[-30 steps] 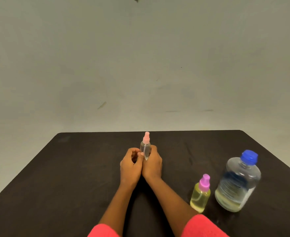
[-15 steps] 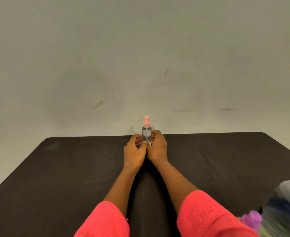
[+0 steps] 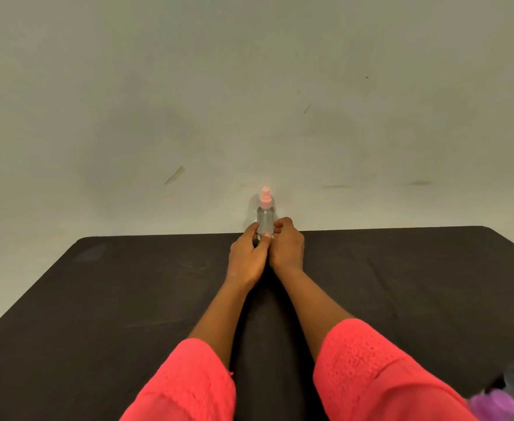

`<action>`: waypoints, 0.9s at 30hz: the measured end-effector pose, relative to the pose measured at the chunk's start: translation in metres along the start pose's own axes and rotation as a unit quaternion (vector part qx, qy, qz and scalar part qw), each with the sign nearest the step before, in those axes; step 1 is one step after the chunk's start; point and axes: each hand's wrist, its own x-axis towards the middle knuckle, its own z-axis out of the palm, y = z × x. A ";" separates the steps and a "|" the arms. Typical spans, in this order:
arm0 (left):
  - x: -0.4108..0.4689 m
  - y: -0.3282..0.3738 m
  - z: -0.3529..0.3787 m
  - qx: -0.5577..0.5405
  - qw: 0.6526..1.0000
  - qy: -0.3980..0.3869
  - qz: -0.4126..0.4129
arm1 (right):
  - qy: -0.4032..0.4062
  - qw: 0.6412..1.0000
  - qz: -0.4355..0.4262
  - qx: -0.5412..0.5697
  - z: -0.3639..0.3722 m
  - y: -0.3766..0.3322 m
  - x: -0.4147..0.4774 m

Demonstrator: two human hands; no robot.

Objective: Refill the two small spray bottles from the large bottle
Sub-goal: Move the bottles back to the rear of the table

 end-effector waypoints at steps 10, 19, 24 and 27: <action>-0.019 0.004 0.000 0.035 0.999 -0.008 0.011 | -0.016 0.999 0.026 0.009 -0.015 0.000 -0.016; -0.071 0.013 -0.013 0.032 0.999 -0.005 -0.036 | -0.006 0.997 0.026 -0.067 -0.043 -0.004 -0.066; -0.118 0.024 -0.019 0.036 0.998 0.008 -0.041 | -0.029 0.985 0.011 -0.172 -0.061 -0.020 -0.110; -0.145 0.032 -0.020 0.044 0.998 0.012 -0.040 | -0.046 0.980 0.011 -0.194 -0.073 -0.029 -0.136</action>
